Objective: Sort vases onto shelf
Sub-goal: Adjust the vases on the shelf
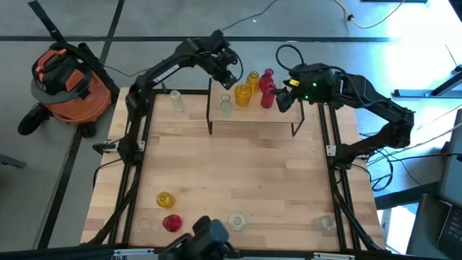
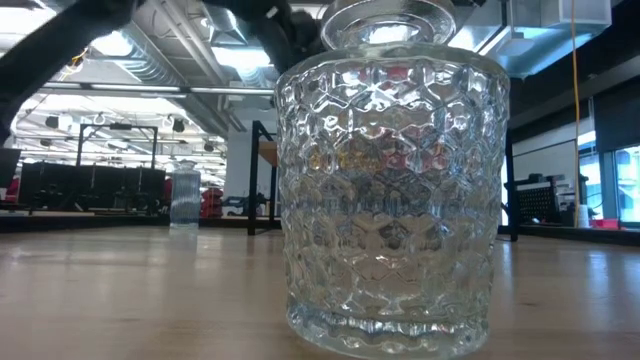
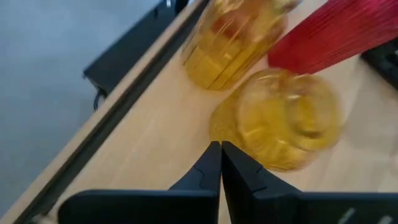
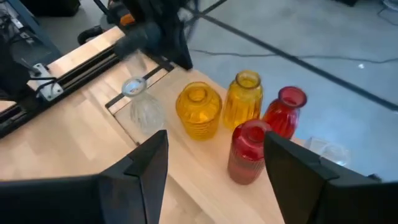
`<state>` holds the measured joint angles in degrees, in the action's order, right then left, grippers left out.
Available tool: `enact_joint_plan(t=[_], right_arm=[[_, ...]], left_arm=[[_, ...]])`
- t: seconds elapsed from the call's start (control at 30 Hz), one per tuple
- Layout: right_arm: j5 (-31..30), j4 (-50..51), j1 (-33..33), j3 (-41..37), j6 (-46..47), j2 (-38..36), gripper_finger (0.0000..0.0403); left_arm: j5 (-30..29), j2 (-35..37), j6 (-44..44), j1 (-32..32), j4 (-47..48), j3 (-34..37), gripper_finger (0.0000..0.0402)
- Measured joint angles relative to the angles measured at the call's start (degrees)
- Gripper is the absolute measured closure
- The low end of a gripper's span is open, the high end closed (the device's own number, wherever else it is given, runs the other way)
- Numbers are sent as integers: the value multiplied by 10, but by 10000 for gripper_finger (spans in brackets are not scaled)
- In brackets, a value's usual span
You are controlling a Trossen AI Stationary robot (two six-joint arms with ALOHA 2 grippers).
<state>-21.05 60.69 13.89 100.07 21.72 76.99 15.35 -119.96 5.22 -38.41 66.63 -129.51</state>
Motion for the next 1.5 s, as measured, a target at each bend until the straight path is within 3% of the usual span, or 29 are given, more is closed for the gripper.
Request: enact_joint_plan(t=[0.43,0.57,0.7,0.9,1.13,1.5], right_arm=[[-19,-1,23,0,-6,0,183],[36,-10,69,0,-19,5,183],[145,-45,133,0,-73,28,188],[287,-134,233,0,-118,94,256],[312,-133,268,34,-174,169,389],[262,11,267,225,-197,293,398]], left_arm=[[77,-38,7,14,-21,-1,401],[77,-38,11,20,-38,-1,401],[40,-38,17,20,-52,-1,401],[34,-38,19,6,-56,-18,401],[36,-36,18,6,-61,-55,401],[36,-36,19,1,-89,-55,401]])
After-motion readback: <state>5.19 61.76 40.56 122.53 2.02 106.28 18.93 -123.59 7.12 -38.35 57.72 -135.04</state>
